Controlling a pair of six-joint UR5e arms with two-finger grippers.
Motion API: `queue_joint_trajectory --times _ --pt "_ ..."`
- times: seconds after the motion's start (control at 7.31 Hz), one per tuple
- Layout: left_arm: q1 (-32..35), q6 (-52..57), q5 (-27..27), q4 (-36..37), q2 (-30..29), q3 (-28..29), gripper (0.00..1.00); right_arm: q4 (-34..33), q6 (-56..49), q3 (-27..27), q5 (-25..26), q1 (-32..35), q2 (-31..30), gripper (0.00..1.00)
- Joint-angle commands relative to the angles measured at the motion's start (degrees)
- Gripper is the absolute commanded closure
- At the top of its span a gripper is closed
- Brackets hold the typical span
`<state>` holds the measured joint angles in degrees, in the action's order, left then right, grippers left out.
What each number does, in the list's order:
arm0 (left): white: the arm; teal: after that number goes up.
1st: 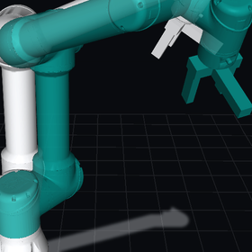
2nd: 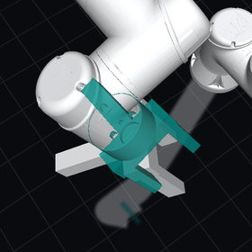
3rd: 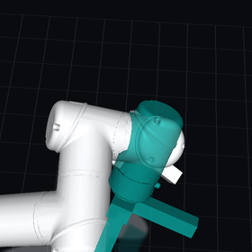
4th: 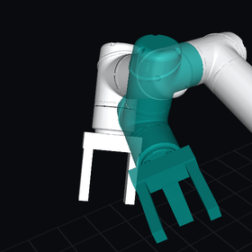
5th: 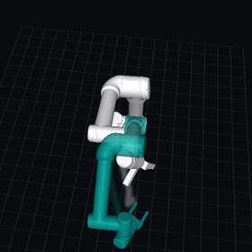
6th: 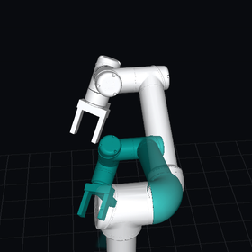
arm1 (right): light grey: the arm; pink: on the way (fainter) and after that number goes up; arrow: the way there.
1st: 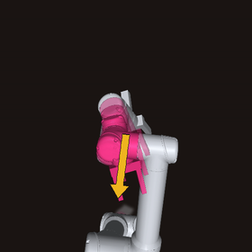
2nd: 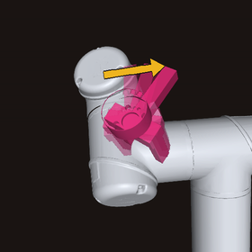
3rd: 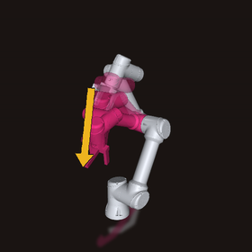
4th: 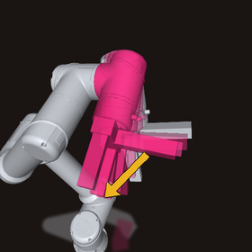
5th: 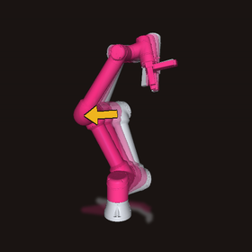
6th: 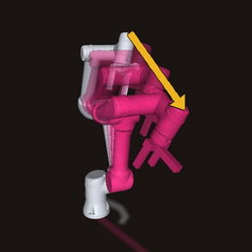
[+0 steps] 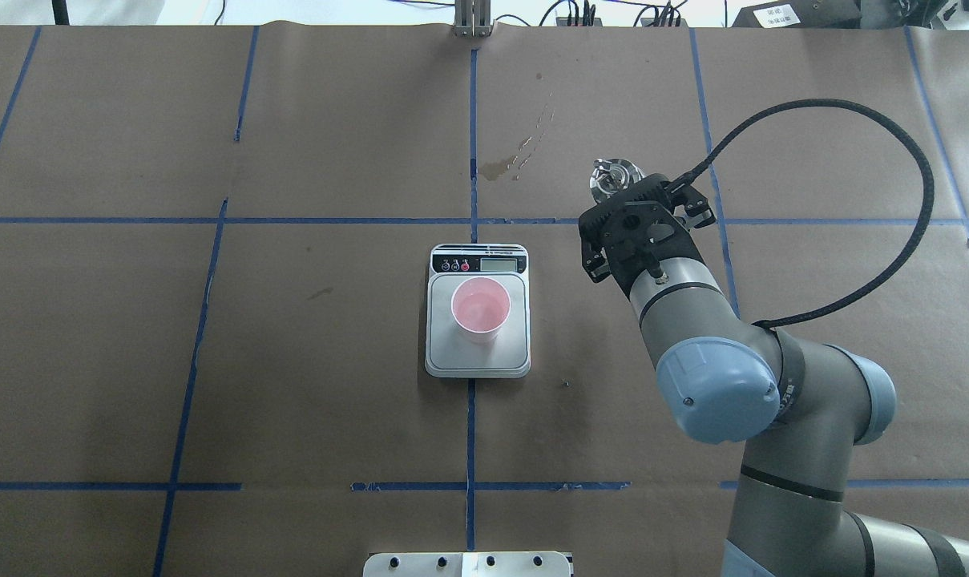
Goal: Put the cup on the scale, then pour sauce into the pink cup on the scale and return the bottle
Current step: 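Lift the dispenser with the right gripper and carry it over the pink cup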
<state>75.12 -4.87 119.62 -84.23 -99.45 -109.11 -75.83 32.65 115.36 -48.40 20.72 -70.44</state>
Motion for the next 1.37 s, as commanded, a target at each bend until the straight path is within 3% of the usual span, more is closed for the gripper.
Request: queue_joint_trajectory --times 0.0,0.14,0.27,0.41,0.96,1.23 --pt "7.21 14.08 8.49 -10.97 4.85 9.82 0.0 -0.46 -10.02 -0.48 7.04 -3.3 1.01 1.0" --pt "8.28 15.14 11.83 -16.35 5.66 13.54 0.0 -0.46 -16.15 -1.18 13.01 -5.41 1.01 1.0" --pt "8.38 15.59 11.86 -17.01 5.85 14.62 0.0 -0.46 -18.12 -2.4 16.46 -7.0 0.92 1.0" --pt "8.38 15.68 11.77 -17.19 5.76 15.32 0.0 -0.54 -18.84 -3.2 16.93 -7.36 0.83 1.0" --pt "8.55 15.77 11.86 -18.43 5.93 17.51 0.0 -16.51 -27.98 -3.74 18.96 -8.95 4.51 1.0" --pt "8.55 15.77 11.86 -18.43 6.02 19.02 0.0 -21.27 -29.56 -3.73 19.05 -9.38 4.87 1.0"
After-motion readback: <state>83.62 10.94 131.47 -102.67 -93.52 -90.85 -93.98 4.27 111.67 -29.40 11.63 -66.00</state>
